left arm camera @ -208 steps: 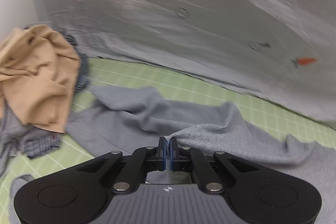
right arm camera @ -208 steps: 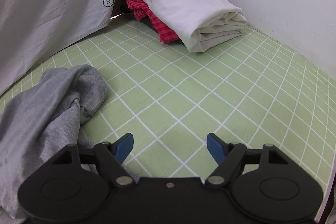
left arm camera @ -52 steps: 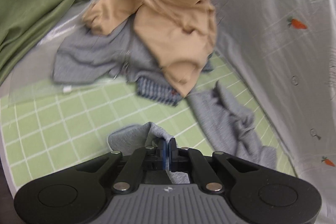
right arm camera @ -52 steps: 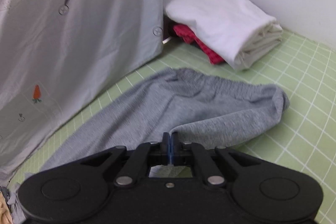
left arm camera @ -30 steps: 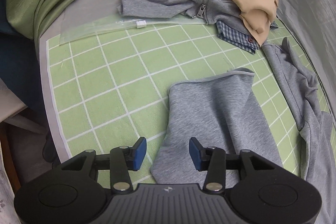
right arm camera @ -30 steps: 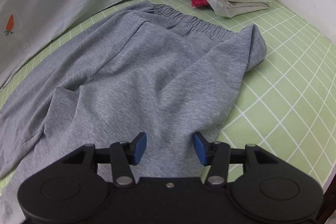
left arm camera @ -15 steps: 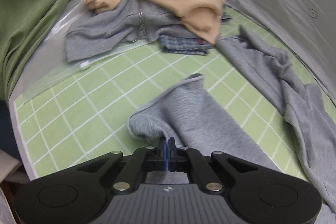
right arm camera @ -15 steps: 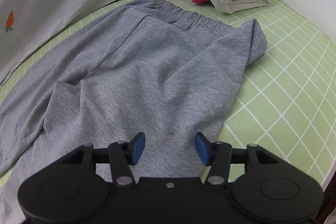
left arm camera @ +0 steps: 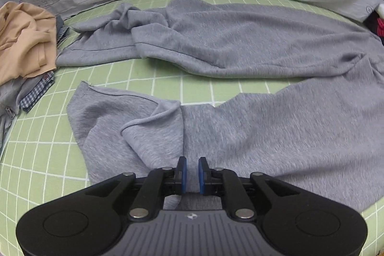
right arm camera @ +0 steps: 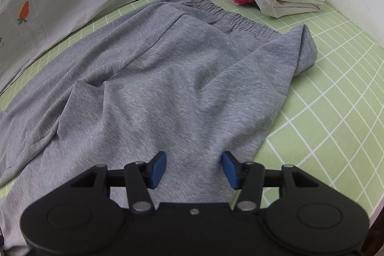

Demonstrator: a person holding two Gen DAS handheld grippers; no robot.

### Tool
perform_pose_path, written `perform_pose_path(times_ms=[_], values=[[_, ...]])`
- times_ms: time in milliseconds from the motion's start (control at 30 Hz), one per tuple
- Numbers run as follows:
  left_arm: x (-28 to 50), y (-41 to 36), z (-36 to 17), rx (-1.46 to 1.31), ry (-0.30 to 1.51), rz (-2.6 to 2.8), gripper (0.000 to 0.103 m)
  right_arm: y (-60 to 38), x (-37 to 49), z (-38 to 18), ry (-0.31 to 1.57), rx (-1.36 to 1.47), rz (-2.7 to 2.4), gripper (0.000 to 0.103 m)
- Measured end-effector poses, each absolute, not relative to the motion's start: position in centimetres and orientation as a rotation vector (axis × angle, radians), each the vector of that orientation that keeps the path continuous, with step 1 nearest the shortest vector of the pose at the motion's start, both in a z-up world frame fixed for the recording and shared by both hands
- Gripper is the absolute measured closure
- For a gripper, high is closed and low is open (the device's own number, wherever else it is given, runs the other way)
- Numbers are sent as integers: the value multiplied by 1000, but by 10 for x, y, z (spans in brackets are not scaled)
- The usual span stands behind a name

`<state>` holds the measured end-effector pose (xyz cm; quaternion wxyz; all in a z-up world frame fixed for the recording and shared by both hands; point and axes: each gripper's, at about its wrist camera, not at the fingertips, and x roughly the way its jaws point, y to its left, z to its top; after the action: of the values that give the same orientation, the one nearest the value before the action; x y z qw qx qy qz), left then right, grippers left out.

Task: Fold clothes
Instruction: 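Pinch the sweatpants leg with the left gripper while the right gripper pinches the waistband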

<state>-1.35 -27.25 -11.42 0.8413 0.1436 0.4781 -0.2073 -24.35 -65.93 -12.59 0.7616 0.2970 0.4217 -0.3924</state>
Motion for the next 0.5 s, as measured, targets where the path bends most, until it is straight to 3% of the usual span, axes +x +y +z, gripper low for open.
perform_pose_path(times_ms=[167,267,500], values=[[-1,-229,-85,69,944,-312,79,-662,-244,-130,924,674,-853,50],[11,-217,-84,-27,959,-273,66,-663,-241,-133,929,689,-853,49],[30,-229,-115,-36,1067,-240,68,-662,-239,-133,940,667,-872,33]])
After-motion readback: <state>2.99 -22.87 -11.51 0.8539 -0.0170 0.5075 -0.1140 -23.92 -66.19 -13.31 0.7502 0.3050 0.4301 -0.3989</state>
